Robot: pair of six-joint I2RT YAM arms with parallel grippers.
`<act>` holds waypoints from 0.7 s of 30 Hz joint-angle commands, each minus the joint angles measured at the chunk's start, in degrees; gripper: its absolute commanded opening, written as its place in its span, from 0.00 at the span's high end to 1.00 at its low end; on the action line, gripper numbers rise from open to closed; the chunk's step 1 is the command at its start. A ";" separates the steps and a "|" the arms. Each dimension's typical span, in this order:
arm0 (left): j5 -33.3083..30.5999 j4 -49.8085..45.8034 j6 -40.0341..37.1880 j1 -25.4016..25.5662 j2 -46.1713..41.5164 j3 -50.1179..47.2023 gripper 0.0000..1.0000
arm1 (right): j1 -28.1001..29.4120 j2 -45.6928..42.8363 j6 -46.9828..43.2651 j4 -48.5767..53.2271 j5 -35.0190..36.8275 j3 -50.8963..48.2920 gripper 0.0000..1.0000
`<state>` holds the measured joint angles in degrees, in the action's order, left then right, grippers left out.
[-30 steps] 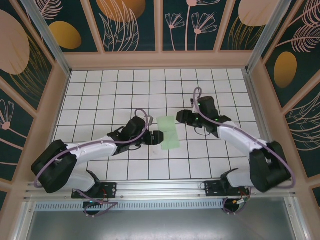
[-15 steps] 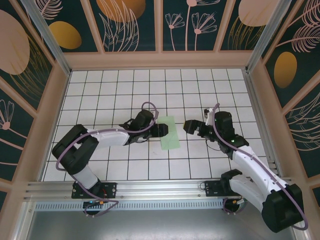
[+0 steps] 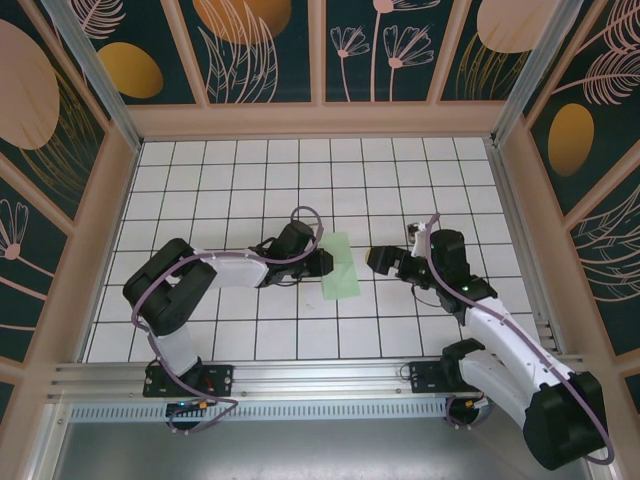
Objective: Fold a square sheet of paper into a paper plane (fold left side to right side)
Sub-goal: Turn over the paper at the center of the table.
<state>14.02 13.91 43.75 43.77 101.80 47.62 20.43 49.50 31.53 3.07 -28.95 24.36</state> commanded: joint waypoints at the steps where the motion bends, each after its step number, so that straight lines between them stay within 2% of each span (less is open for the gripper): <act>1: -0.91 1.38 -0.50 -0.44 -3.22 -1.19 0.85 | -0.38 1.64 3.33 -7.63 -6.21 -1.98 0.01; 8: -2.06 2.29 -0.14 -0.36 -9.16 -3.99 0.90 | -0.25 12.04 7.65 -16.93 -11.88 -2.36 0.19; 21: -2.68 2.78 0.32 -0.35 -10.74 -5.33 0.89 | 2.74 31.27 14.07 -30.82 -13.60 0.22 0.29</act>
<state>11.90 15.00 43.81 43.77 92.49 43.09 22.37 77.49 43.29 -21.78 -40.88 23.77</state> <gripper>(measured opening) 0.111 0.712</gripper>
